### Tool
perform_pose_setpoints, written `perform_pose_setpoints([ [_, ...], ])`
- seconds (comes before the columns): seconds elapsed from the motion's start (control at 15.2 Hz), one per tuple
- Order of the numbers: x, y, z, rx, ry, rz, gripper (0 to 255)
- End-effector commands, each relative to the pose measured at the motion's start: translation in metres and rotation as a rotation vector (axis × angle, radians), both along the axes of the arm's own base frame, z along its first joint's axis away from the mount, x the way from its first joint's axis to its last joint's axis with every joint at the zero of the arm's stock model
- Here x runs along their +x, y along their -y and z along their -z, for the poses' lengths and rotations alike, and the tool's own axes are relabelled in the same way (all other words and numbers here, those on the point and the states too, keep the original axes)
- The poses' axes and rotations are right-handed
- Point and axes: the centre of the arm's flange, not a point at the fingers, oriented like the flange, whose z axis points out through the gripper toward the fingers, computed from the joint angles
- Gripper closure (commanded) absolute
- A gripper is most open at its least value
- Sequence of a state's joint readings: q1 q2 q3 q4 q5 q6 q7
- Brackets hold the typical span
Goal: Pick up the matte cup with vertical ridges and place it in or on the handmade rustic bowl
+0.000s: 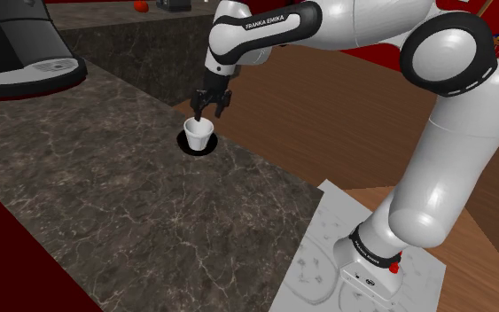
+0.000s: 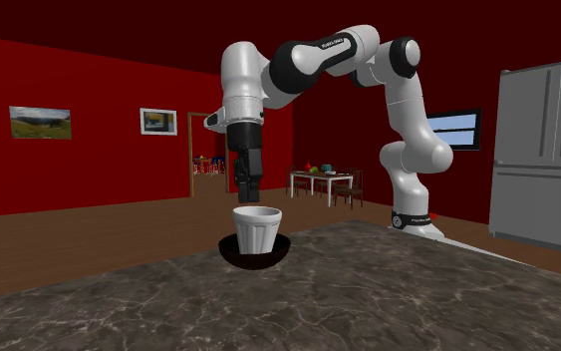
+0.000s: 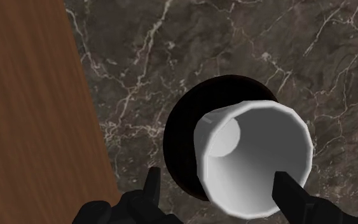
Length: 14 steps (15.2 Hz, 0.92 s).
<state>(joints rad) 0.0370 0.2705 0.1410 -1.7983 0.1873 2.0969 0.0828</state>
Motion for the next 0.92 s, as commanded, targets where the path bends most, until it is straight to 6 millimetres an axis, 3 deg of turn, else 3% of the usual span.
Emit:
perform_pose_setpoints([
  [0.0,0.0,0.0,0.0,0.0,0.0,0.0,0],
  [0.07,0.0,0.0,0.0,0.0,0.0,0.0,0],
  [0.33,0.0,0.01,-0.049,0.0,0.0,0.0,0],
  [0.86,0.0,0.01,-0.049,0.0,0.0,0.0,0],
])
